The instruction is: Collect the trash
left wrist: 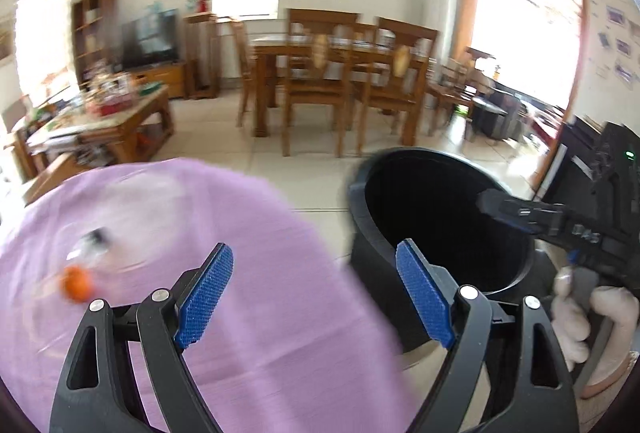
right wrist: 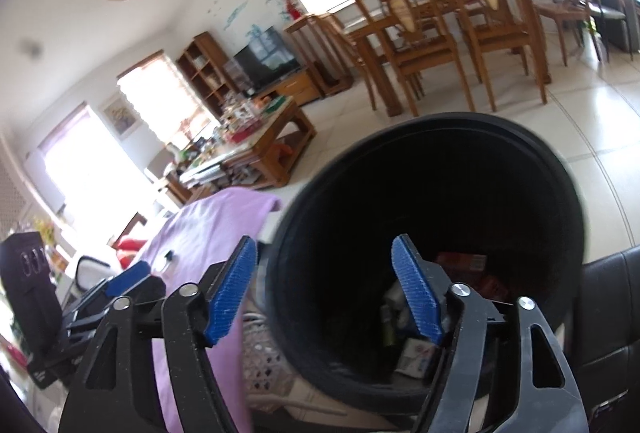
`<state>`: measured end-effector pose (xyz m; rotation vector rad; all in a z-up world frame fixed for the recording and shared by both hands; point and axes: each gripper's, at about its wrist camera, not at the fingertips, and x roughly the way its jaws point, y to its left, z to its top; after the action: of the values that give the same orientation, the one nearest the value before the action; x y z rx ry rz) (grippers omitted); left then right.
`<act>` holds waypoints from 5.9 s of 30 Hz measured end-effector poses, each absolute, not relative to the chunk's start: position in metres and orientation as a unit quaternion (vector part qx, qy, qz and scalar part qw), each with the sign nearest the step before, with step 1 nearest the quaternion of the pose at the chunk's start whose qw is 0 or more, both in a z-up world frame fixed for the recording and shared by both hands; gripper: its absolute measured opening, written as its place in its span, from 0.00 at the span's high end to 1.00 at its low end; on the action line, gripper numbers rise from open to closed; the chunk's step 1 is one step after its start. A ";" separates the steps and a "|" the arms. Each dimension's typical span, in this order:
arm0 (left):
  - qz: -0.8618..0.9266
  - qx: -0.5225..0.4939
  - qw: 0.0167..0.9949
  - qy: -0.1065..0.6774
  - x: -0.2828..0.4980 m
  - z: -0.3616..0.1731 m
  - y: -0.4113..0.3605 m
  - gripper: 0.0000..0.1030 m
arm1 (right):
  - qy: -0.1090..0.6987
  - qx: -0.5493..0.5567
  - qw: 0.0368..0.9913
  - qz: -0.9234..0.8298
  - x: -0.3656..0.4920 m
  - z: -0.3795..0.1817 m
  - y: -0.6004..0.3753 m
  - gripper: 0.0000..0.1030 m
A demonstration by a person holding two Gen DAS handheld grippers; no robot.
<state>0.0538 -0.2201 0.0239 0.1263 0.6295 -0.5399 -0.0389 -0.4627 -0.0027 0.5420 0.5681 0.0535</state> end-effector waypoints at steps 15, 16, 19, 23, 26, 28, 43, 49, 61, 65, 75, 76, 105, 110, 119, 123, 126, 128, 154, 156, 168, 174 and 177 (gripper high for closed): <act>-0.156 0.030 0.891 0.426 0.160 -0.020 -0.063 0.43 | 0.317 0.182 0.923 0.118 0.049 0.024 -0.300 0.31; -0.161 0.025 0.886 0.434 0.163 -0.025 -0.061 0.54 | 0.322 0.171 0.923 0.121 0.057 0.025 -0.289 0.31; -0.168 0.019 0.889 0.425 0.159 -0.025 -0.052 0.64 | 0.338 0.141 0.922 0.129 0.079 0.027 -0.260 0.31; -0.166 0.004 0.893 0.418 0.151 -0.021 -0.040 0.65 | 0.361 0.097 0.916 0.147 0.111 0.021 -0.218 0.31; -0.132 -0.005 0.911 0.391 0.146 -0.011 -0.020 0.65 | 0.381 0.057 0.908 0.167 0.141 0.014 -0.177 0.31; -0.111 -0.023 0.916 0.385 0.144 -0.007 -0.005 0.65 | 0.399 0.027 0.900 0.174 0.162 0.006 -0.152 0.31; -0.076 -0.066 0.919 0.381 0.149 0.003 0.027 0.65 | 0.435 -0.087 0.881 0.166 0.232 -0.036 -0.060 0.47; -0.071 -0.059 0.925 0.370 0.148 0.007 0.025 0.65 | 0.440 -0.059 0.878 0.179 0.225 -0.035 -0.070 0.50; -0.099 -0.019 0.939 0.329 0.145 0.013 0.000 0.65 | 0.374 0.086 0.903 0.193 0.130 0.013 -0.161 0.50; -0.153 -0.018 0.938 0.311 0.137 0.017 -0.023 0.65 | 0.348 0.132 0.912 0.170 0.092 0.022 -0.215 0.50; -0.298 -0.023 0.894 0.334 0.107 0.035 -0.143 0.65 | 0.297 0.207 0.929 0.081 0.014 0.026 -0.369 0.50; -0.307 -0.015 0.892 0.332 0.105 0.037 -0.159 0.65 | 0.292 0.217 0.929 0.069 0.006 0.024 -0.388 0.50; -0.378 0.094 0.838 0.383 0.079 -0.018 -0.354 0.37 | 0.277 0.316 0.907 -0.012 -0.059 -0.028 -0.543 0.45; -0.372 0.100 0.854 0.350 0.065 -0.002 -0.338 0.19 | 0.272 0.310 0.911 -0.021 -0.050 -0.017 -0.536 0.38; -0.342 0.078 0.884 0.308 0.043 0.026 -0.258 0.05 | 0.273 0.285 0.918 -0.028 -0.045 0.001 -0.490 0.22; -0.285 0.073 0.910 0.293 0.037 0.031 -0.202 0.05 | 0.281 0.264 0.923 -0.012 -0.032 0.010 -0.445 0.17; -0.235 0.058 0.928 0.284 0.035 0.035 -0.148 0.05 | 0.286 0.231 0.930 0.009 -0.016 0.020 -0.391 0.15; -0.204 0.041 0.937 0.281 0.035 0.036 -0.113 0.05 | 0.287 0.205 0.935 0.020 -0.004 0.026 -0.353 0.10; 0.037 -0.031 0.967 0.249 0.031 0.031 0.078 0.05 | 0.144 0.018 0.989 0.038 0.032 0.033 -0.125 0.05; 0.044 -0.028 0.969 0.241 0.025 0.032 0.075 0.05 | 0.141 0.016 0.989 0.038 0.029 0.033 -0.125 0.05; 0.047 -0.014 0.968 0.246 0.029 0.027 0.072 0.05 | 0.138 0.016 0.990 0.041 0.020 0.033 -0.127 0.05; 0.049 -0.008 0.969 0.244 0.028 0.026 0.072 0.05 | 0.136 0.017 0.990 0.043 0.018 0.035 -0.129 0.05; 0.050 -0.012 0.969 0.240 0.026 0.027 0.074 0.05 | 0.137 0.016 0.989 0.046 0.018 0.036 -0.129 0.05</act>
<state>0.0264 0.0739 0.0266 -0.0240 0.4858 0.1017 0.0181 -0.1294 0.0358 0.0325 0.2758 0.0915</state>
